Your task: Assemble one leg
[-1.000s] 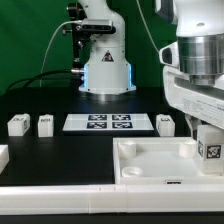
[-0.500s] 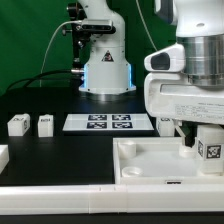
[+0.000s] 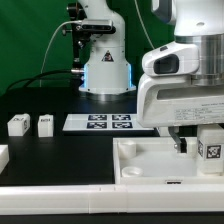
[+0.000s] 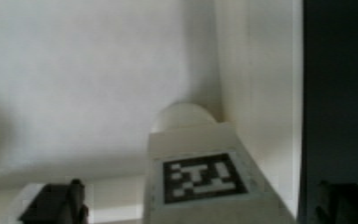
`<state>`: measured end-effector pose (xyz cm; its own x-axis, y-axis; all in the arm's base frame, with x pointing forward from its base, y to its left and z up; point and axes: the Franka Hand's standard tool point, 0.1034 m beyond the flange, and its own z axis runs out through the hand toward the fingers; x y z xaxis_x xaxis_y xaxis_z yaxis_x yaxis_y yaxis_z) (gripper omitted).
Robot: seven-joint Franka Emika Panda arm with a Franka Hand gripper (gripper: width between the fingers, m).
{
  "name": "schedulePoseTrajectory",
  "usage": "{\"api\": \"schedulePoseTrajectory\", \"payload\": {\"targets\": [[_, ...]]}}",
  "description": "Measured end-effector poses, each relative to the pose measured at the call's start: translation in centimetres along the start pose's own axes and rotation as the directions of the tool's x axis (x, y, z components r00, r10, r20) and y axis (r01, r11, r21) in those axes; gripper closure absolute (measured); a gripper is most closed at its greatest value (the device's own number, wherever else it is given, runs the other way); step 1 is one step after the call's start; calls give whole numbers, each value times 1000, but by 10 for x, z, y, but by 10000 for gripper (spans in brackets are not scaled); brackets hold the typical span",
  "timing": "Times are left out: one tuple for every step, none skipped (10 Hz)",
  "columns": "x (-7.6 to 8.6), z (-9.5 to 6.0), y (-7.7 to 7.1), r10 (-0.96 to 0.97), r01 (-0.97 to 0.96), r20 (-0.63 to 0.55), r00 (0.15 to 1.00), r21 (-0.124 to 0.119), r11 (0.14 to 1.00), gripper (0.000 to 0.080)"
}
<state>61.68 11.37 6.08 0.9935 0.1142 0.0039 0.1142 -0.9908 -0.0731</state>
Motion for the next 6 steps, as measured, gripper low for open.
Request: {"api": "schedulePoseTrajectory", "payload": {"targets": [[0, 0, 1, -66, 66, 0, 998, -5, 998, 150], [0, 0, 2, -62, 62, 0, 998, -5, 998, 150], [0, 0, 2, -59, 59, 0, 998, -5, 998, 150], [0, 0, 2, -59, 59, 0, 998, -5, 998, 150], [0, 0, 2, -59, 59, 0, 998, -5, 998, 240], [0, 0, 2, -59, 59, 0, 998, -5, 998, 382]]}}
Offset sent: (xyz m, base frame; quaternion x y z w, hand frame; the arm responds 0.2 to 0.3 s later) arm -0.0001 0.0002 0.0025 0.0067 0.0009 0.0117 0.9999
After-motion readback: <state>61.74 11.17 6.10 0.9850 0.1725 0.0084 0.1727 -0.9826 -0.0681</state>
